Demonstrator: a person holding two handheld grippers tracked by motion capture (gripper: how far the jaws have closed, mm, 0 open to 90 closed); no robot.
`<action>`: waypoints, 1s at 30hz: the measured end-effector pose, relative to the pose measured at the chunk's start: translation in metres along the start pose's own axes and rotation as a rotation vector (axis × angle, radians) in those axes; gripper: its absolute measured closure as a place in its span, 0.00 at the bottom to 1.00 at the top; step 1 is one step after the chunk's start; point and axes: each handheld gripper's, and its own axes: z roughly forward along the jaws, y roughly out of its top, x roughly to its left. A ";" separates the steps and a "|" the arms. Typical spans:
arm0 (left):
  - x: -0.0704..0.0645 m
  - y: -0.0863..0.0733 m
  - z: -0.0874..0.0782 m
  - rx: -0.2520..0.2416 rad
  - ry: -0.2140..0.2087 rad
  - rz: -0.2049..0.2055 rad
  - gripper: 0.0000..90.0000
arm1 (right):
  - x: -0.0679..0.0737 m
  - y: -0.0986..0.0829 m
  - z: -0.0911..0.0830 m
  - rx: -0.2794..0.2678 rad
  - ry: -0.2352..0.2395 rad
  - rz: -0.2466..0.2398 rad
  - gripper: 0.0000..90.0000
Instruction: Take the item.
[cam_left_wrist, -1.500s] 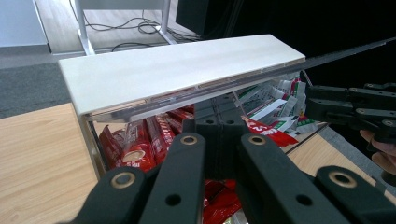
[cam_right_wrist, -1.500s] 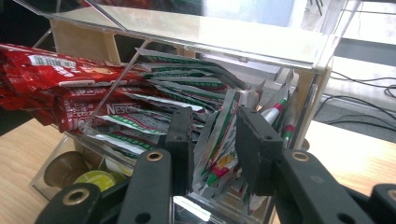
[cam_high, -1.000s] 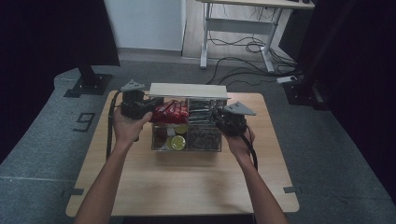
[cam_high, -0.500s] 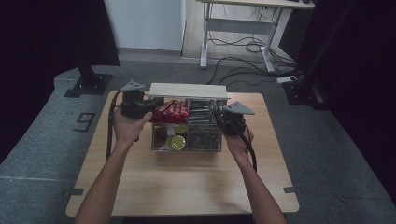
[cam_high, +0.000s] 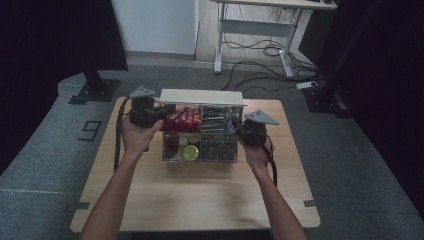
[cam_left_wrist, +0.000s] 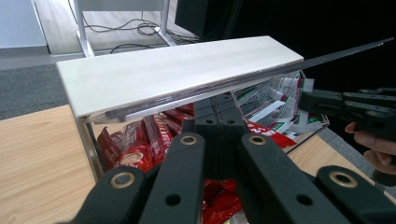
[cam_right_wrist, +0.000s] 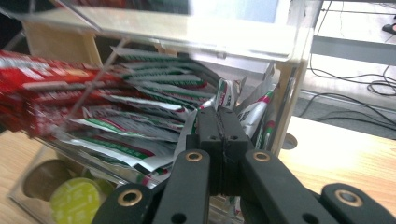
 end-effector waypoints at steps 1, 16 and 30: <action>0.000 0.000 0.000 0.000 0.000 0.000 1.00 | 0.000 0.001 -0.002 -0.005 0.004 0.005 1.00; 0.000 0.000 0.000 -0.002 0.001 -0.003 1.00 | -0.005 0.003 -0.031 -0.060 0.042 0.025 1.00; -0.001 0.000 0.000 -0.001 0.002 -0.003 1.00 | -0.012 0.004 -0.048 -0.093 0.063 0.044 1.00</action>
